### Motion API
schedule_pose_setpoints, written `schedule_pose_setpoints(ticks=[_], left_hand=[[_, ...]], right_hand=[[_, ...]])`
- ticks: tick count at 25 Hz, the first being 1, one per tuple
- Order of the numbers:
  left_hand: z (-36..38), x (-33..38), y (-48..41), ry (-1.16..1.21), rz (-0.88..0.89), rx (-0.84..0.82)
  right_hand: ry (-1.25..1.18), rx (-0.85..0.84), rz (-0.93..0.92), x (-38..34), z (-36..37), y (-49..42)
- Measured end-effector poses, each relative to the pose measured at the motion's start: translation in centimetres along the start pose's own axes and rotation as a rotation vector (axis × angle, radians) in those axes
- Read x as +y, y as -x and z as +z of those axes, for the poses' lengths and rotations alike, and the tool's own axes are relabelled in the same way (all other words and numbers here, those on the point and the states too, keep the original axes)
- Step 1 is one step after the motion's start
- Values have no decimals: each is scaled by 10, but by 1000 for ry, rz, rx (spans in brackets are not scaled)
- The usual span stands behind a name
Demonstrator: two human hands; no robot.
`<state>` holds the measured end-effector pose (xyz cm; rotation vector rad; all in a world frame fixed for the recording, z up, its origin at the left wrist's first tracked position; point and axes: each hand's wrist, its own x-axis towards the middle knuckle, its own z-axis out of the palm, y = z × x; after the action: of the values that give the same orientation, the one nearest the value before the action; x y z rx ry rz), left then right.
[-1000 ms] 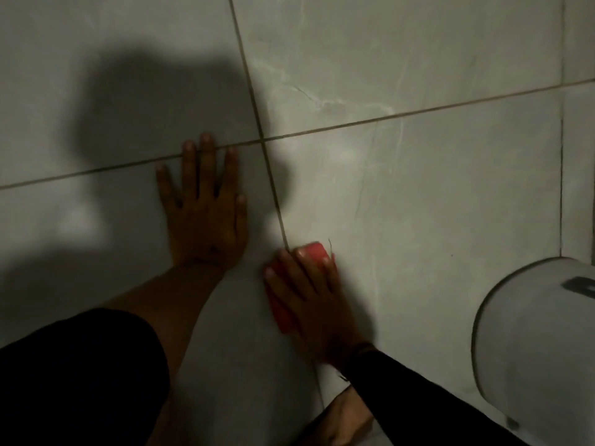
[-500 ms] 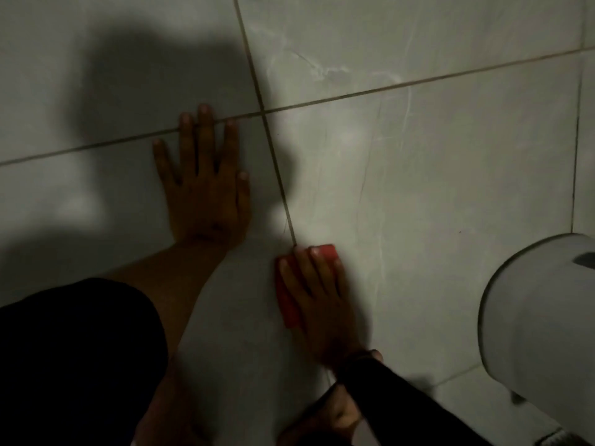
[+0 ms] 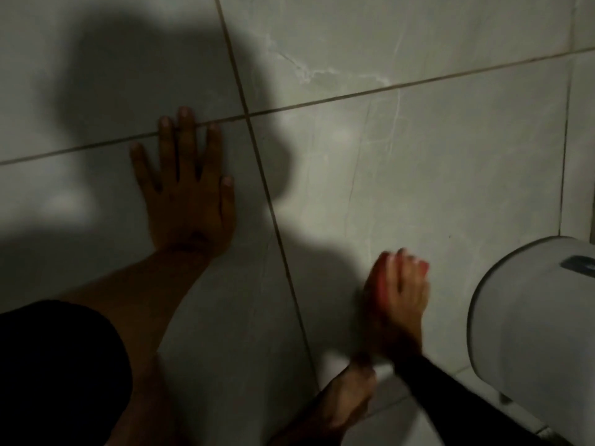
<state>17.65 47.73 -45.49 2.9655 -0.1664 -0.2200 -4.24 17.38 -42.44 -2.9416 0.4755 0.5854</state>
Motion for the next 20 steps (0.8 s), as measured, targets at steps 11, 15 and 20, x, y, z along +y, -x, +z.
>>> schedule_pose_setpoints(ticks=[11,15,20], left_hand=[[15,-8,-1,-30,16,51],[7,-5,0,-19,4,9],[-49,7,-3,-89,68,-275]], right_hand=[[-185,452,-339,-169,-48,-202],[-118,57,-578,-152,3,-23],[-344,-120,35,-35,-25,50]])
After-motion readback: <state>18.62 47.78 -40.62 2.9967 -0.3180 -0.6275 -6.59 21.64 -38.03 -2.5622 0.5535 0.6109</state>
